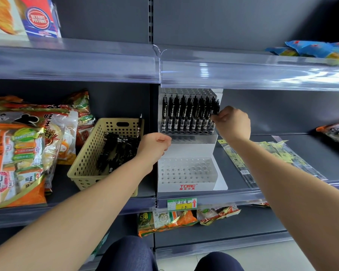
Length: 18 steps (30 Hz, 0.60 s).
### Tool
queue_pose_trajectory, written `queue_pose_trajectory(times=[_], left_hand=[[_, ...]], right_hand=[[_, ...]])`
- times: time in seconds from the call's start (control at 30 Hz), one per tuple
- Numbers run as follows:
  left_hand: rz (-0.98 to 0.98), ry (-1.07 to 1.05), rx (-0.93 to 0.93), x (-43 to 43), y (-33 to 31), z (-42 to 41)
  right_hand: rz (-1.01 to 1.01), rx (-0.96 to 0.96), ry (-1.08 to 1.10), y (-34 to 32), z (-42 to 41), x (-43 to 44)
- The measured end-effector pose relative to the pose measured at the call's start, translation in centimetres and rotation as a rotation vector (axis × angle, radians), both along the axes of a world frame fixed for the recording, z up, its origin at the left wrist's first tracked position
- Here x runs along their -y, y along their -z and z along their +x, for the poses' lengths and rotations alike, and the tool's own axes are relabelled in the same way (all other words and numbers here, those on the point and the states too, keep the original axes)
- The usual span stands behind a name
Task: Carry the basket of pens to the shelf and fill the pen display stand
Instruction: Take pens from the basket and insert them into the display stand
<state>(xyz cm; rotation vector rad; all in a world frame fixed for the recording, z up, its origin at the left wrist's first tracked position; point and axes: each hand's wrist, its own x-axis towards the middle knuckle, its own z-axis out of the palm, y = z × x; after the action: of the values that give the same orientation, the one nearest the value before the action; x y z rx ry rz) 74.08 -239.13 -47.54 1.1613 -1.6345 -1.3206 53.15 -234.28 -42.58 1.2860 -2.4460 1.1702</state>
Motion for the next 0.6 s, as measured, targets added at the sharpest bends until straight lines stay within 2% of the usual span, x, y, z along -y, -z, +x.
queue_pose_trajectory(times=[0.17,0.6], left_hand=[[0.001,-0.003,-0.005,0.03,-0.05,0.05],[0.004,-0.013,-0.022,-0.09,-0.43,0.51]], right_hand=[[0.074,-0.05,-0.009,0.21,-0.23,-0.01],[0.103,-0.065,0.021,-0.13,0.04,0.08]])
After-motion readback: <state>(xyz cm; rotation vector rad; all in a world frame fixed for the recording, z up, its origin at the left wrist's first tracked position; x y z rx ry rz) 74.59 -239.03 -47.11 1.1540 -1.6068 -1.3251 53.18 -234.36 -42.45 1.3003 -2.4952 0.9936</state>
